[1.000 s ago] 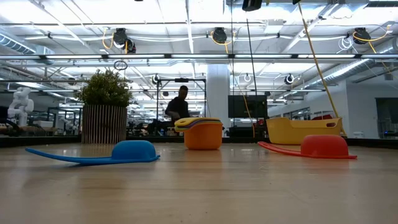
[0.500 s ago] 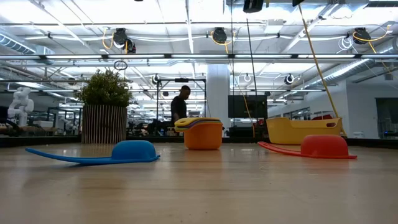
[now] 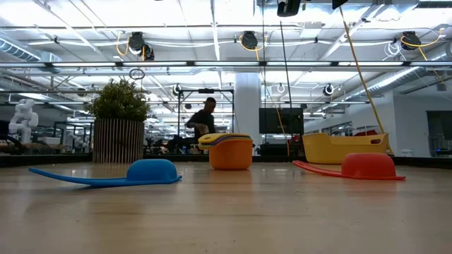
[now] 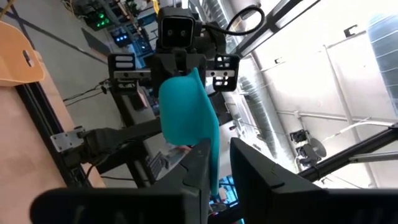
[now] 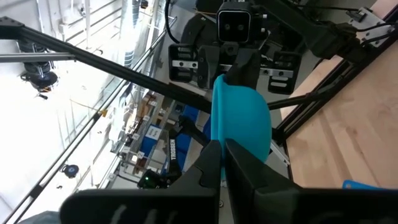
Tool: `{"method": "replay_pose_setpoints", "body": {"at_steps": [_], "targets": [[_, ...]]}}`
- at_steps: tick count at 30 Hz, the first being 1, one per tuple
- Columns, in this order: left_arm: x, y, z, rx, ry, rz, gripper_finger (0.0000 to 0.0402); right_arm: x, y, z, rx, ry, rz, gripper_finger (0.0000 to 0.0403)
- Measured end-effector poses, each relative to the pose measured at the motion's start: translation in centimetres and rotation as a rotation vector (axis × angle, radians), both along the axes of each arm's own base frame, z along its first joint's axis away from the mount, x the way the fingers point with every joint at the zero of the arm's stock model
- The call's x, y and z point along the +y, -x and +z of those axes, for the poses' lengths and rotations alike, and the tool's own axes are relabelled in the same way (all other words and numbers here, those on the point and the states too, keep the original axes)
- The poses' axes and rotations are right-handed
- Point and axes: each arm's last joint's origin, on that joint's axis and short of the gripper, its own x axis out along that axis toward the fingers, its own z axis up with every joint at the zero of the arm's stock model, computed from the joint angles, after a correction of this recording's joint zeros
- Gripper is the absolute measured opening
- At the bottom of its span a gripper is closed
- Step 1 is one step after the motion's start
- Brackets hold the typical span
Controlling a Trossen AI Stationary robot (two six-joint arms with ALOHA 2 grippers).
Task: Nest measuring cups in basket
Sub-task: Stack the light blue measuring cup on top of the yellow measuring cup
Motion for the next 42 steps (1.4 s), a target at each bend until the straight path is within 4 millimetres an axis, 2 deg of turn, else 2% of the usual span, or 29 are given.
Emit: {"method": "replay_pose_setpoints", "body": {"at_steps": [11, 16, 24, 28, 34, 38, 42], "targets": [[-0.1, 0.0, 0.0, 0.011, -0.049, -0.014, 0.0058, 0.0, 0.0, 0.0, 0.002, 0.0, 0.002, 0.0], [-0.2, 0.0, 0.0, 0.011, -0.076, -0.035, 0.0014, 0.0, 0.0, 0.0, 0.002, 0.0, 0.003, 0.0], [-0.2, 0.0, 0.0, 0.016, -0.107, -0.041, 0.0008, 0.0, 0.0, 0.0, 0.0, 0.002, 0.001, 0.0007], [-0.1, 0.0, -0.1, 0.029, -0.122, -0.016, 0.0008, -0.1, -0.1, 0.0, 0.007, -0.014, -0.024, 0.004], [-0.4, -0.1, -0.7, 0.097, -0.116, 0.033, 0.0008, -0.4, 0.1, -0.2, 0.03, -0.029, -0.043, 0.0121], [-1.1, 0.1, -1.3, 0.161, -0.111, 0.079, 0.0007, -1.3, 0.4, -0.4, 0.045, -0.036, -0.076, 0.0165], [-2.0, 0.3, -2.0, 0.234, -0.108, 0.123, 0.0007, -2.5, 1.0, -0.4, 0.051, -0.043, -0.101, 0.0188]]}}
